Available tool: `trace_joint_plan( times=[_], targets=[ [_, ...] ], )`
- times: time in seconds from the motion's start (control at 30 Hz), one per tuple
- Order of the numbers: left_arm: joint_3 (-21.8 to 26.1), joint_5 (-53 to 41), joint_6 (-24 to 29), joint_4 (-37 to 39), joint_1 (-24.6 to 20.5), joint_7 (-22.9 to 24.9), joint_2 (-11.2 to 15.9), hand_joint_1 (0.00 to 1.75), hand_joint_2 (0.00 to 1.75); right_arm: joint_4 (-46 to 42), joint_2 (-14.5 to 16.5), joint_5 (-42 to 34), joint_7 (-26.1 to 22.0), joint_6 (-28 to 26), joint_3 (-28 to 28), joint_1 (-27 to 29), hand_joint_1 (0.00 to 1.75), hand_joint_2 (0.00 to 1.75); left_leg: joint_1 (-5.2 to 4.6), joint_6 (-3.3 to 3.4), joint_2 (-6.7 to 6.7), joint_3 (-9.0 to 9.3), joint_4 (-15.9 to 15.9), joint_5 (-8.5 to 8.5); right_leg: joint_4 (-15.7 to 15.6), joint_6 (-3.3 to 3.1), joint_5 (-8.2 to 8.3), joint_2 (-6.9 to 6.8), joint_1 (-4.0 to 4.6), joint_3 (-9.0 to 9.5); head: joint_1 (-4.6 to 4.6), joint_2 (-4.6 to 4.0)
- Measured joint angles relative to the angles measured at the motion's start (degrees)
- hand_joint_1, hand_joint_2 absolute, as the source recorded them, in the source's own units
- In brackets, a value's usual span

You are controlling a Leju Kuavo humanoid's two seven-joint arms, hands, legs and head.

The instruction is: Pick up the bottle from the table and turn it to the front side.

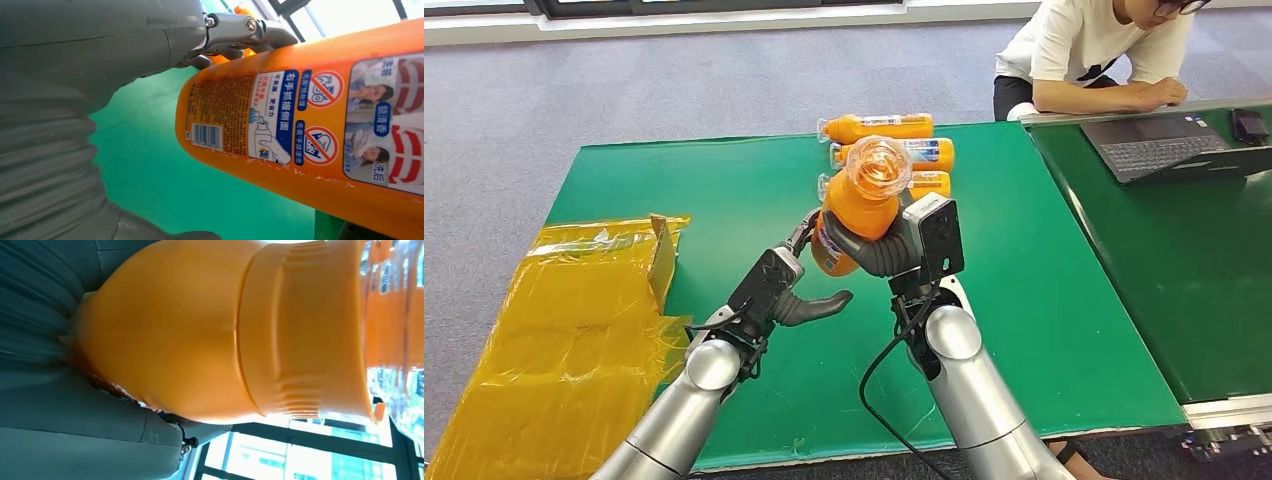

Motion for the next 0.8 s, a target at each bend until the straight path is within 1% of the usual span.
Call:
trace_joint_plan(
  times=[0.07, 0.2, 0.3, 0.6, 0.8],
  targets=[
    [0.0, -0.1, -0.4, 0.6, -0.4, 0.1, -0.1, 0.0, 1.75, 0.0, 0.0, 0.2, 0.2, 0.0, 0.0, 0.0, 1.75, 1.75, 0.0, 0.0, 0.0, 0.0, 0.0, 0.0, 0.0, 0.0, 0.0, 0.0, 0.0, 0.0, 0.0, 0.0],
    [-0.5, -0.6, -2.1, 4.6, -3.3, 0.6, -0.7, 0.0, 1.75, 0.0, 0.0, 0.3, 1.0, 0.4, -0.1, 0.0, 1.75, 1.75, 0.0, 0.0, 0.0, 0.0, 0.0, 0.0, 0.0, 0.0, 0.0, 0.01, 0.0, 0.0, 0.0, 0.0],
    [-0.5, -0.8, -2.1, 6.1, -4.3, 0.8, -1.1, 0.0, 1.75, 0.0, 0.3, 0.2, 1.2, 0.8, -0.1, 0.0, 1.75, 1.75, 0.0, 0.0, 0.0, 0.0, 0.0, 0.0, 0.0, 0.0, 0.0, 0.01, 0.0, 0.0, 0.0, 0.0],
    [-0.5, -0.9, -2.1, 8.2, -5.5, 0.9, -1.5, 0.0, 1.75, 0.0, 0.5, 0.2, 1.3, 0.9, -0.1, 0.1, 1.75, 1.75, 0.0, 0.0, 0.0, -0.01, 0.0, 0.0, 0.0, 0.0, 0.0, 0.01, 0.0, 0.0, 0.0, 0.0],
    [-0.5, -0.9, -1.7, 9.7, -6.9, 1.7, -2.0, 0.0, 1.75, 0.3, 0.8, -0.3, 1.6, 1.1, -0.1, 0.0, 1.75, 1.75, 0.0, 0.0, 0.0, -0.02, 0.0, 0.01, 0.0, 0.0, 0.0, 0.01, 0.0, 0.0, 0.0, 0.0]
  ],
)
